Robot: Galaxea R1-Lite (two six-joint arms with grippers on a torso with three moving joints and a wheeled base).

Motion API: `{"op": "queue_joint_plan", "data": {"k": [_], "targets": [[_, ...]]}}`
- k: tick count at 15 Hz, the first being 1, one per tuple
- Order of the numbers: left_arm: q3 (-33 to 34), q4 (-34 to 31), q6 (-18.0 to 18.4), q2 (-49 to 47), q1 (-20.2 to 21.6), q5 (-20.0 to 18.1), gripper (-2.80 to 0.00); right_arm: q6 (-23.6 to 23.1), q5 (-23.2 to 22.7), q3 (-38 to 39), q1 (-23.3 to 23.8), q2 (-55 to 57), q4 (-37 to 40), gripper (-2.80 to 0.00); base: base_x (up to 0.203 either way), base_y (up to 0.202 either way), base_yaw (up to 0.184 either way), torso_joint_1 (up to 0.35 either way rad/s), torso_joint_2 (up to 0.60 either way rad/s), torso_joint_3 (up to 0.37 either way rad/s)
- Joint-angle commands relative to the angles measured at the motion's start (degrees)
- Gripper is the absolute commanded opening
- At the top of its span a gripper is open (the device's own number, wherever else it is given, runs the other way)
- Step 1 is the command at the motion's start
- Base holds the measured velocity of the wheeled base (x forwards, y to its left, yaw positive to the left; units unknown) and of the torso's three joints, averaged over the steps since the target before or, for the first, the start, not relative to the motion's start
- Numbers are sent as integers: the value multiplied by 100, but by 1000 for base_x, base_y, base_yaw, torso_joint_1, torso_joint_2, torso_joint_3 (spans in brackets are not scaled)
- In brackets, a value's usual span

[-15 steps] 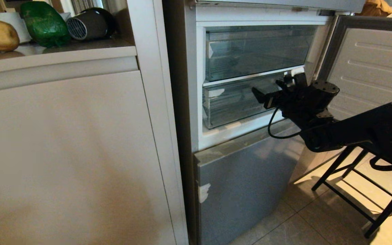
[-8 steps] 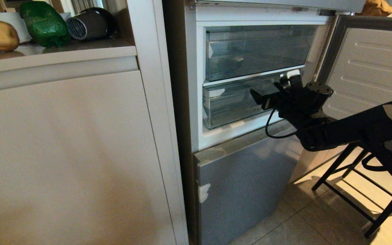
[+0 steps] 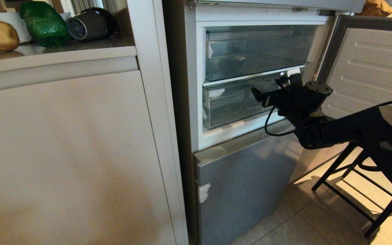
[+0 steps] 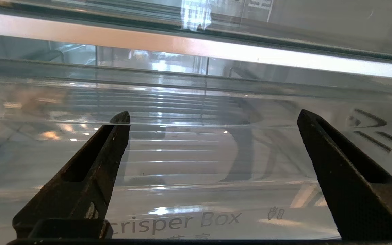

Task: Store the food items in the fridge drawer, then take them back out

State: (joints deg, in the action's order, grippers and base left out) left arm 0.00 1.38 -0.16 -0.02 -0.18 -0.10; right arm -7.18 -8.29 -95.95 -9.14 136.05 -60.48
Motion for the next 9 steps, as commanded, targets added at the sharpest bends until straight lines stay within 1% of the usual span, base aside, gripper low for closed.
{"op": "queue_joint_plan", "data": {"k": [1,5,9], "targets": [[62,3,-2,2,1,1,-280,-126,-6,33,8,-25,-60,0,0,0,0,0,0,0],[62,3,-2,2,1,-7,-280,-173,3,155,0,-94,-256,0,0,0,0,0,0,0],[62,3,-2,2,1,1,-280,-187,64,511,9,-267,-425,0,0,0,0,0,0,0]]}}
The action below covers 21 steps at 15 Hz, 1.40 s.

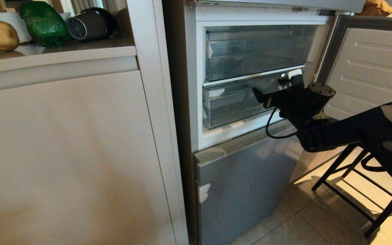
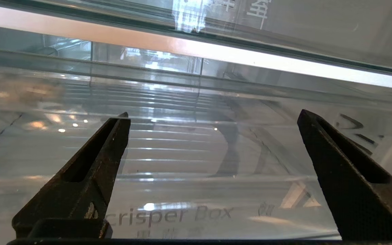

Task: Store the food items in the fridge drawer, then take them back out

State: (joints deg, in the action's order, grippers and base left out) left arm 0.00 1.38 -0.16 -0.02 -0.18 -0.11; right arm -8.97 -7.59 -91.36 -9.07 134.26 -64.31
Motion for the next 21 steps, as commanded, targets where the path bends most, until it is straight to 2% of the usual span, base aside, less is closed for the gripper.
{"op": "queue_joint_plan", "data": {"k": [1,10,14,21], "targets": [[62,3,-2,2,1,2,-280,-8,-6,153,2,-136,-54,0,0,0,0,0,0,0],[62,3,-2,-5,1,2,-280,1,-11,1200,28,-577,-537,0,0,0,0,0,0,0],[62,3,-2,2,1,-7,-280,13,-15,999,42,-392,-392,0,0,0,0,0,0,0],[62,3,-2,2,1,2,-280,18,-24,37,186,22,111,0,0,0,0,0,0,0]]}}
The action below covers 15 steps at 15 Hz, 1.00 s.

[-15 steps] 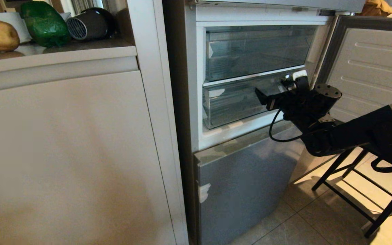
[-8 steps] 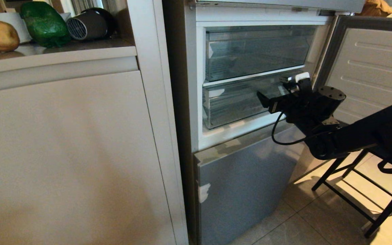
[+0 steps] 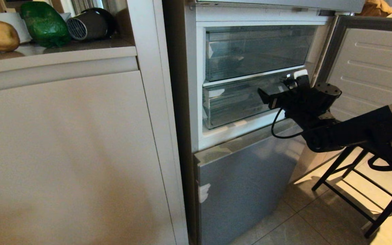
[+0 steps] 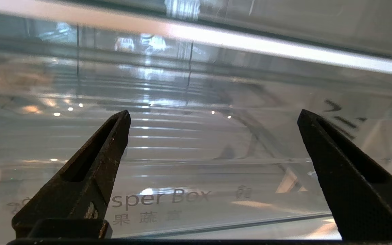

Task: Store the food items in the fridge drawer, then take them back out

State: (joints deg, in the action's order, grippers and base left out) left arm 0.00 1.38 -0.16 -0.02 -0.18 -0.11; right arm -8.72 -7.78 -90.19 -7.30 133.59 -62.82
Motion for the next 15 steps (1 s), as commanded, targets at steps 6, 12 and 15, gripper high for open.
{"op": "queue_joint_plan", "data": {"k": [6,12,15], "targets": [[62,3,-2,-3,1,1,-280,-7,-5,-460,10,284,121,0,0,0,0,0,0,0],[62,3,-2,2,1,-1,-280,-7,-3,-582,1,303,107,0,0,0,0,0,0,0],[62,3,-2,2,1,-7,-280,-7,-1,-587,1,276,63,0,0,0,0,0,0,0]]}}
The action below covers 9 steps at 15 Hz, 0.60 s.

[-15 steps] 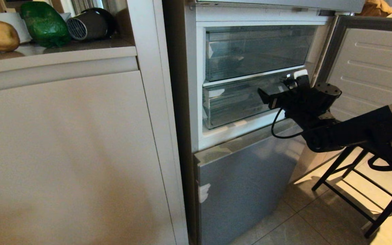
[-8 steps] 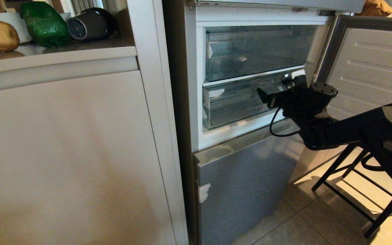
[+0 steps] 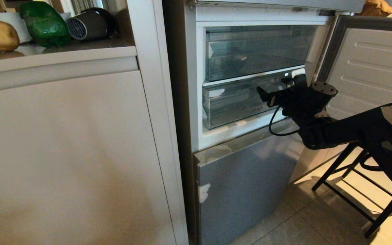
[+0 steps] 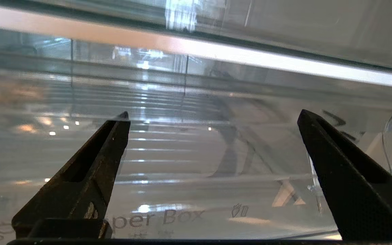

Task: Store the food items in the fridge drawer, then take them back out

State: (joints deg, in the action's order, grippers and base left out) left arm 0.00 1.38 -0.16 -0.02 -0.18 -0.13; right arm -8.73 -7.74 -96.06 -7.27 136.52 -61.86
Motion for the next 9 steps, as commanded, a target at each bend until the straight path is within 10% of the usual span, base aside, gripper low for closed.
{"op": "queue_joint_plan", "data": {"k": [1,9], "targets": [[62,3,-2,2,1,-4,-280,-6,-8,0,-3,-46,-46,0,0,0,0,0,0,0],[62,3,-2,2,1,-1,-280,-14,1,407,-3,-366,-329,0,0,0,0,0,0,0]]}}
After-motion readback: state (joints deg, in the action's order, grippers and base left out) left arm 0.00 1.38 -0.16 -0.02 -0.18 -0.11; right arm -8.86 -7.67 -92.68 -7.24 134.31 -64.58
